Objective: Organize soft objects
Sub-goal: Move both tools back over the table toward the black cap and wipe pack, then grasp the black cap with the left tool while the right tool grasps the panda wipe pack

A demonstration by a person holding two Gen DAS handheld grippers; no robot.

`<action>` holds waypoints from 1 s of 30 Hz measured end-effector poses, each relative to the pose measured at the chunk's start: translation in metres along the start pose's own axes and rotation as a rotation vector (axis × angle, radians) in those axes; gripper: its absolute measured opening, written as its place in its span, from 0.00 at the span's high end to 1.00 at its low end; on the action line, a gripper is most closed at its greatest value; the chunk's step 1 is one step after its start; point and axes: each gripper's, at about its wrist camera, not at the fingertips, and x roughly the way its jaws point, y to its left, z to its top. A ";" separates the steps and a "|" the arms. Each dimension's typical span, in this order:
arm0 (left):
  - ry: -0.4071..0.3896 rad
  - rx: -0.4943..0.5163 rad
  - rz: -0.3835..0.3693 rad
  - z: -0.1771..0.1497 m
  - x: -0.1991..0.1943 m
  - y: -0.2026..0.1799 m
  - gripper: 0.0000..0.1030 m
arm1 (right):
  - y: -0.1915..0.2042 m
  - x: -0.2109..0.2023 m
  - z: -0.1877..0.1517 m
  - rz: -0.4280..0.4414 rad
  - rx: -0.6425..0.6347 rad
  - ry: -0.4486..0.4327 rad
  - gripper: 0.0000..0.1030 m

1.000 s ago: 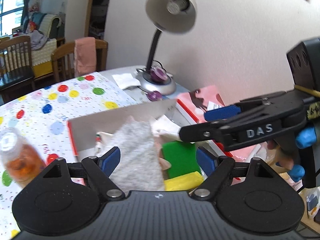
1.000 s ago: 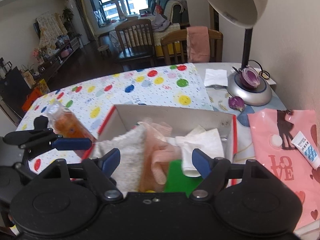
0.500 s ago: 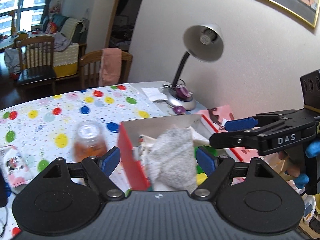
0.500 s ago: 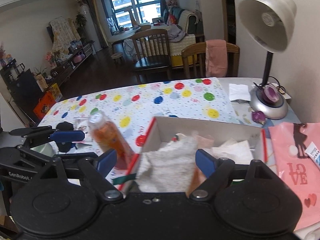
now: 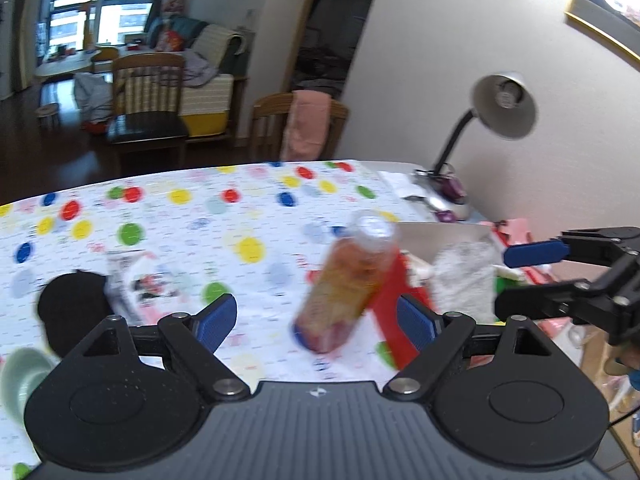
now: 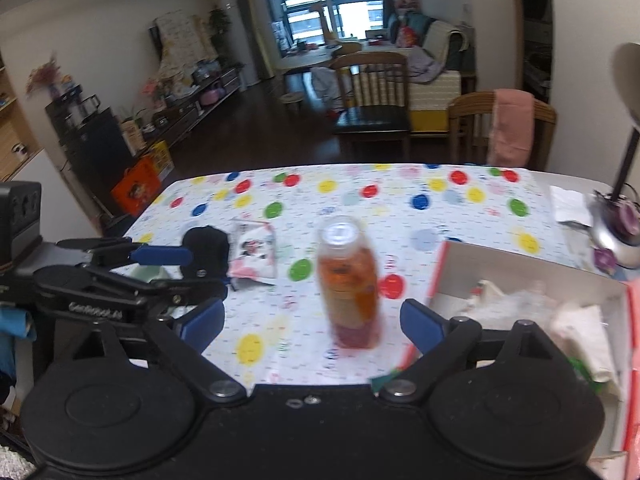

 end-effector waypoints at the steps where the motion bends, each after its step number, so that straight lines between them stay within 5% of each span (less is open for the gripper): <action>1: -0.001 -0.004 0.012 -0.001 -0.003 0.009 0.15 | 0.007 0.004 0.001 0.005 -0.004 0.003 0.07; 7: -0.007 -0.040 0.043 -0.002 -0.020 0.059 0.00 | 0.047 0.031 0.008 0.023 -0.033 0.009 0.02; 18: -0.019 -0.057 0.085 0.005 -0.037 0.142 0.00 | 0.106 0.087 0.023 0.045 -0.092 0.048 0.00; 30: 0.062 0.004 0.069 0.018 -0.024 0.221 0.00 | 0.135 0.155 0.035 0.008 -0.130 0.099 0.00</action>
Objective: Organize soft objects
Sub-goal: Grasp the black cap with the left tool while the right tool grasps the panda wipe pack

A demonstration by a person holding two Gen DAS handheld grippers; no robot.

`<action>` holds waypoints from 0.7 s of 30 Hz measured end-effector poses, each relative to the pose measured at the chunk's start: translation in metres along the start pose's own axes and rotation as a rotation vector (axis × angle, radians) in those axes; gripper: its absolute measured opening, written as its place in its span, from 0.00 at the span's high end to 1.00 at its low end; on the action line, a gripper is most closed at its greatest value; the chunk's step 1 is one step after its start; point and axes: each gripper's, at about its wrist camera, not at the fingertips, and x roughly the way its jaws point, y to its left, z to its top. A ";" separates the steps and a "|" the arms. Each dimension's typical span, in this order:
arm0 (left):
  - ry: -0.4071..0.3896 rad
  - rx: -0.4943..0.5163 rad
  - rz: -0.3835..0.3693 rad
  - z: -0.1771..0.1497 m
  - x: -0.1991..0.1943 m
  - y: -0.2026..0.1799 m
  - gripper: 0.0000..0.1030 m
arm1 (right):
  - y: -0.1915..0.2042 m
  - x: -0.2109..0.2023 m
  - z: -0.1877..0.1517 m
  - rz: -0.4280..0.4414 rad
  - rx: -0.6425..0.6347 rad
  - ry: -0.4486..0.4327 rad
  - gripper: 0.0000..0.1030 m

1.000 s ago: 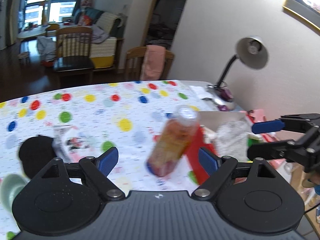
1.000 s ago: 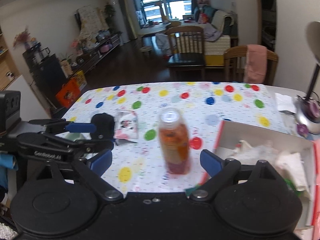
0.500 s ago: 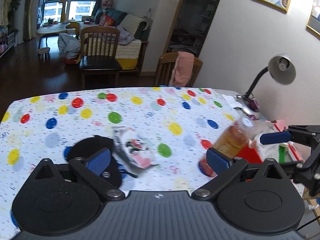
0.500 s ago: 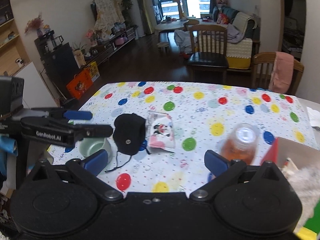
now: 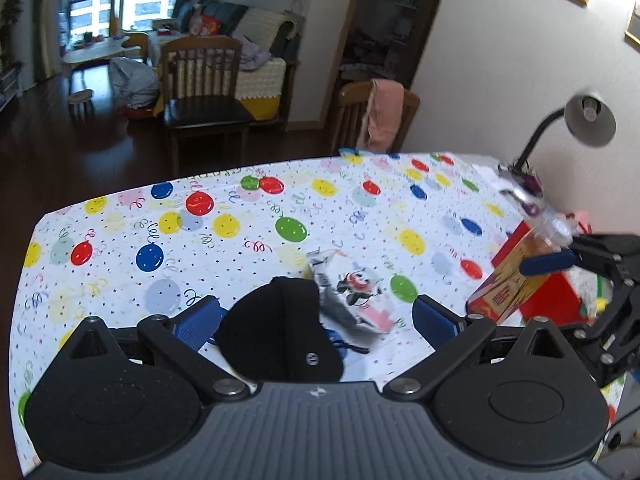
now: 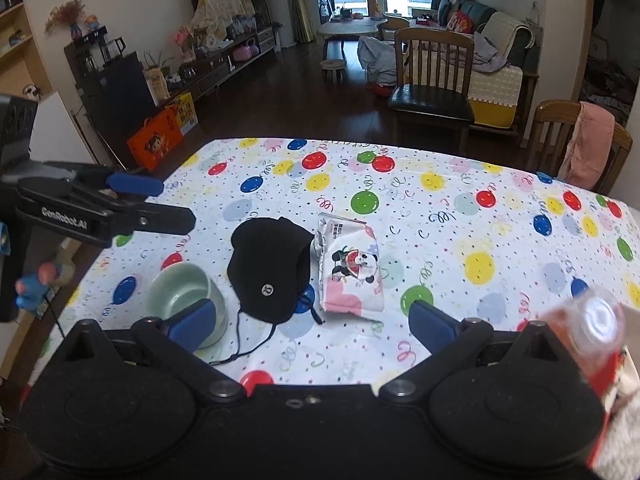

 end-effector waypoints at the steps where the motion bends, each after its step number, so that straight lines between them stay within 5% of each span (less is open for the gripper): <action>1: 0.013 0.019 -0.010 0.002 0.004 0.004 0.00 | 0.000 0.007 0.002 -0.002 -0.003 0.004 0.00; 7: 0.088 0.160 -0.055 0.009 0.033 0.014 0.00 | -0.006 0.047 0.011 -0.027 0.006 0.049 0.00; 21: 0.151 0.154 -0.081 0.010 0.104 0.050 0.00 | -0.025 0.128 0.016 -0.096 0.033 0.119 0.00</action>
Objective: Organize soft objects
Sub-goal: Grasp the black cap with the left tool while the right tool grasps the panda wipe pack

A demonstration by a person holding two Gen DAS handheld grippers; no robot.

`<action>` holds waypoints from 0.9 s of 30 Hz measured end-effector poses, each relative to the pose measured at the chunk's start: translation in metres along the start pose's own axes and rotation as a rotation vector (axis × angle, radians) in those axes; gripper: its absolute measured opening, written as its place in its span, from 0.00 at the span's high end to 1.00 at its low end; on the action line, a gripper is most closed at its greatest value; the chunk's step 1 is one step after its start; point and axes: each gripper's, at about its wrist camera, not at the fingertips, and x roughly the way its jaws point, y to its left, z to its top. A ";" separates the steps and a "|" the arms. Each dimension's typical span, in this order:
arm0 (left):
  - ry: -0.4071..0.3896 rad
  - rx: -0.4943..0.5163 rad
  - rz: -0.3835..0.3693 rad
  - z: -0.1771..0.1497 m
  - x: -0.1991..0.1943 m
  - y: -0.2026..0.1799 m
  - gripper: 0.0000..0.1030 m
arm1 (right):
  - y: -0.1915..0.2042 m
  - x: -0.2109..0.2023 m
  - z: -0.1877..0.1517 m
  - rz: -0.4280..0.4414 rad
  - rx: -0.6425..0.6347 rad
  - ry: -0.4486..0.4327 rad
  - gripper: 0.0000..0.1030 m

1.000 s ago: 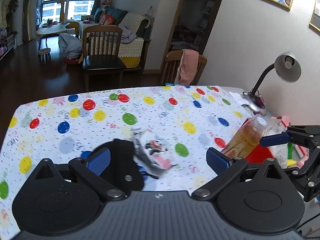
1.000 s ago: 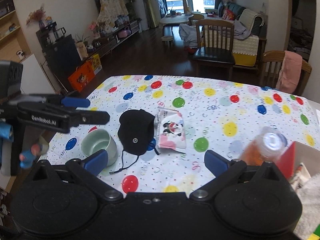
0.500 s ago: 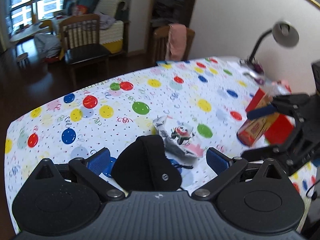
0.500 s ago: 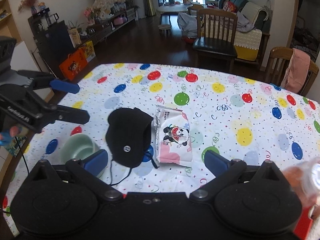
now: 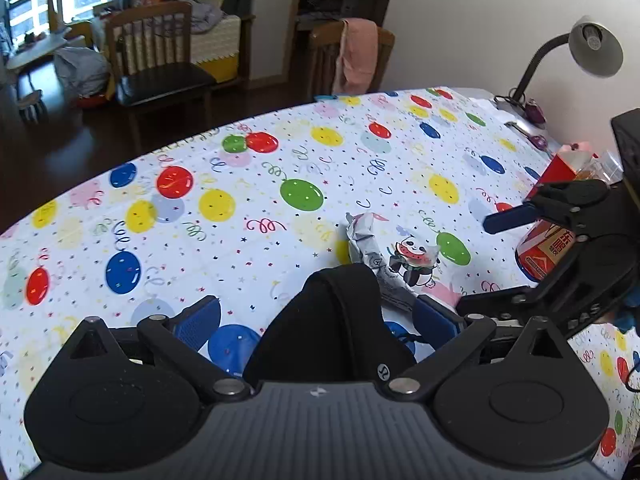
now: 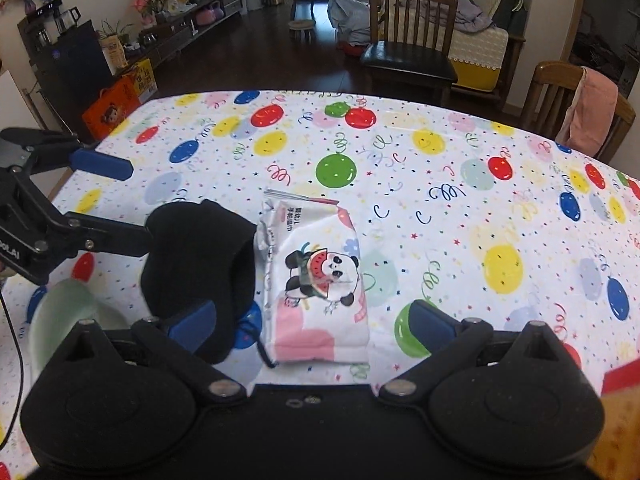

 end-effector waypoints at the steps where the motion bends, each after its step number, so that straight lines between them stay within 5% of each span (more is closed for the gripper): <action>1: 0.008 0.002 -0.012 0.001 0.004 0.002 0.00 | 0.000 0.005 0.001 -0.007 -0.001 0.005 0.00; 18: 0.134 0.078 -0.140 -0.006 0.056 0.004 0.02 | -0.003 0.057 0.004 -0.051 -0.016 0.062 0.01; 24: 0.143 0.087 -0.141 -0.007 0.063 0.004 0.15 | -0.004 0.066 0.004 -0.064 0.002 0.067 0.05; 27: 0.141 0.096 -0.137 -0.008 0.064 0.004 0.34 | -0.002 0.069 0.004 -0.066 -0.004 0.070 0.11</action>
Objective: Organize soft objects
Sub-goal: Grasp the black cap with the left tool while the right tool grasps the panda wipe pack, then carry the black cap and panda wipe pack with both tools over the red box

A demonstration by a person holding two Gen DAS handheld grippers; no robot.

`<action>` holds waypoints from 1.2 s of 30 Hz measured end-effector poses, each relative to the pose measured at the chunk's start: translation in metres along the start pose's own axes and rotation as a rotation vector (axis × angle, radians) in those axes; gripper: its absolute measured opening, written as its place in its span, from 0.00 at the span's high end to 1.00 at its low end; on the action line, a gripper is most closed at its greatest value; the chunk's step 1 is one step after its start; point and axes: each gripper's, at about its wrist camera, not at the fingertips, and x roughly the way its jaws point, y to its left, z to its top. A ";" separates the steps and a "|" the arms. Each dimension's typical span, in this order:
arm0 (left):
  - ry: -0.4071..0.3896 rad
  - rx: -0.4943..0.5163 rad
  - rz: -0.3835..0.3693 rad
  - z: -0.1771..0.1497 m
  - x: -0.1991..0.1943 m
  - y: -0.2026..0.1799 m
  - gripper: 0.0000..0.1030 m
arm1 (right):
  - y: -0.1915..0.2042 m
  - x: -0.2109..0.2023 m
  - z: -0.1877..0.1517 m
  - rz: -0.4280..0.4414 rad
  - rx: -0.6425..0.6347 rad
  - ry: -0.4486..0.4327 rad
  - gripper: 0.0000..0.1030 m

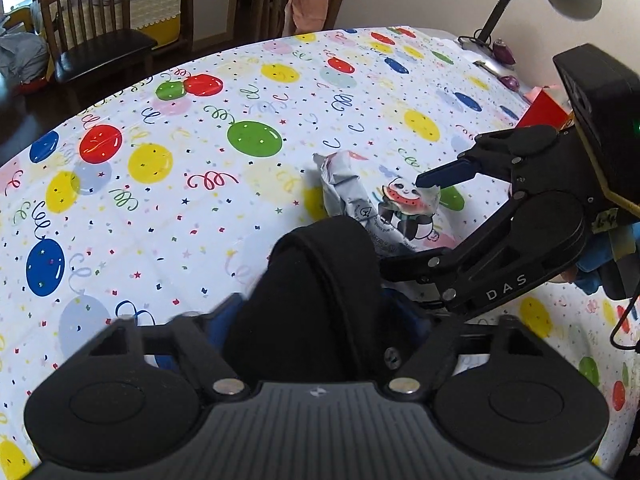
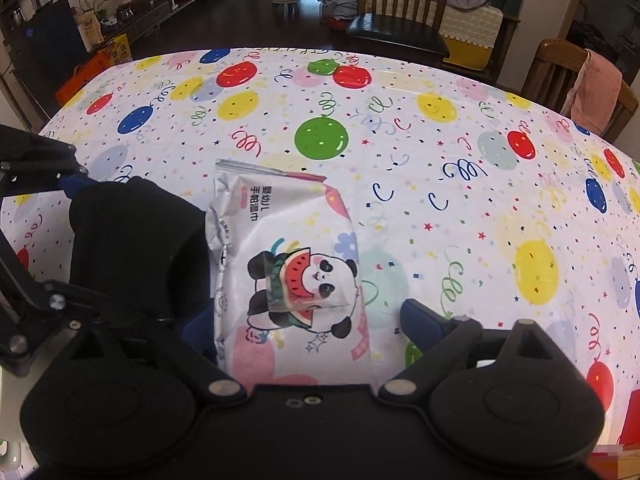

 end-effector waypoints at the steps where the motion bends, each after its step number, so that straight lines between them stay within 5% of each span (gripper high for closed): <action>1: 0.000 0.004 0.009 0.000 0.001 0.000 0.35 | 0.001 0.000 0.000 0.000 -0.002 -0.002 0.12; 6: -0.010 0.001 0.023 -0.002 0.001 0.002 0.55 | 0.006 0.000 0.000 -0.001 -0.002 -0.001 0.28; 15: -0.018 -0.016 0.048 -0.001 -0.002 0.001 0.77 | 0.009 -0.011 0.002 -0.007 0.014 -0.031 0.40; 36: -0.141 -0.045 0.113 0.016 -0.061 -0.027 0.81 | 0.013 -0.095 -0.010 -0.008 0.057 -0.130 0.42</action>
